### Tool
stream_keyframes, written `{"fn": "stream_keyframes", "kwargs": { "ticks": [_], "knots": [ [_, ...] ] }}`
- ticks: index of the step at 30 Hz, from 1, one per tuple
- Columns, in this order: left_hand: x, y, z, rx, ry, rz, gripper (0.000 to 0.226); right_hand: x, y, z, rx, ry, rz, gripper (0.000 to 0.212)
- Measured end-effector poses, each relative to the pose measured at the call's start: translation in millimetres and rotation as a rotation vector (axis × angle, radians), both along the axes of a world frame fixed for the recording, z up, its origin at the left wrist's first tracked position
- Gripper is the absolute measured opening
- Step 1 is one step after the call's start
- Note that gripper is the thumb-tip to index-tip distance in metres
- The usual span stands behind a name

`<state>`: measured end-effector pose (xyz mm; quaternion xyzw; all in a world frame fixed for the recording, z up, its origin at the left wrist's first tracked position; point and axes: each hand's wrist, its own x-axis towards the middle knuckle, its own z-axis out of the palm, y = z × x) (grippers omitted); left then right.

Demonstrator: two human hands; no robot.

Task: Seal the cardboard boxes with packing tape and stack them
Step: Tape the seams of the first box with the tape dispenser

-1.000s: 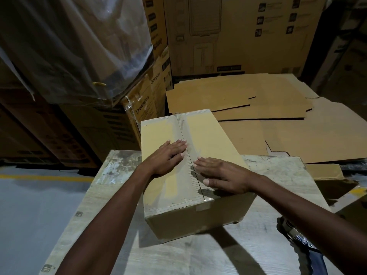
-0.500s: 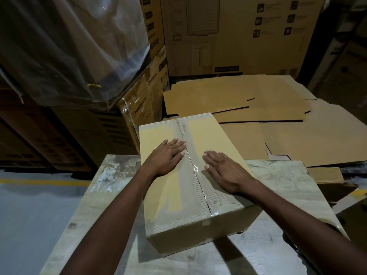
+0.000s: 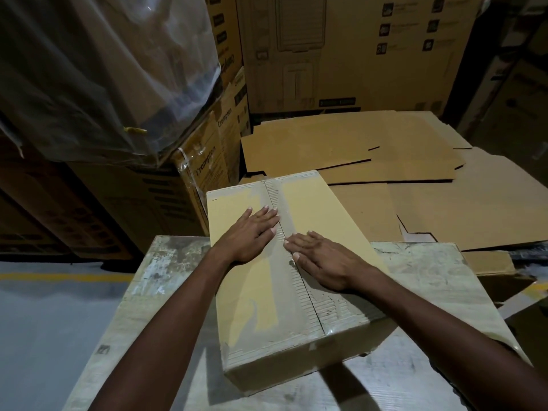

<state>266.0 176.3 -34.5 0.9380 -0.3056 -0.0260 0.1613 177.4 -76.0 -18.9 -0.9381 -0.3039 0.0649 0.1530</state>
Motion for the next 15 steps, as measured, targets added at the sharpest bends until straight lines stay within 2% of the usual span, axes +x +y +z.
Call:
{"fn": "stream_keyframes", "kwargs": {
  "ticks": [7,12,15],
  "knots": [
    [-2,-1,2,-0.008,0.0,0.009,0.052,34,-9,4,0.009,-0.042,-0.252,0.06],
    [11,-1,7,0.033,-0.005,-0.068,0.053,27,4,-2,0.001,-0.019,0.023,0.059],
    [26,5,8,0.056,-0.017,-0.008,0.051,28,5,-6,0.008,-0.038,-0.03,0.056]
  ]
}}
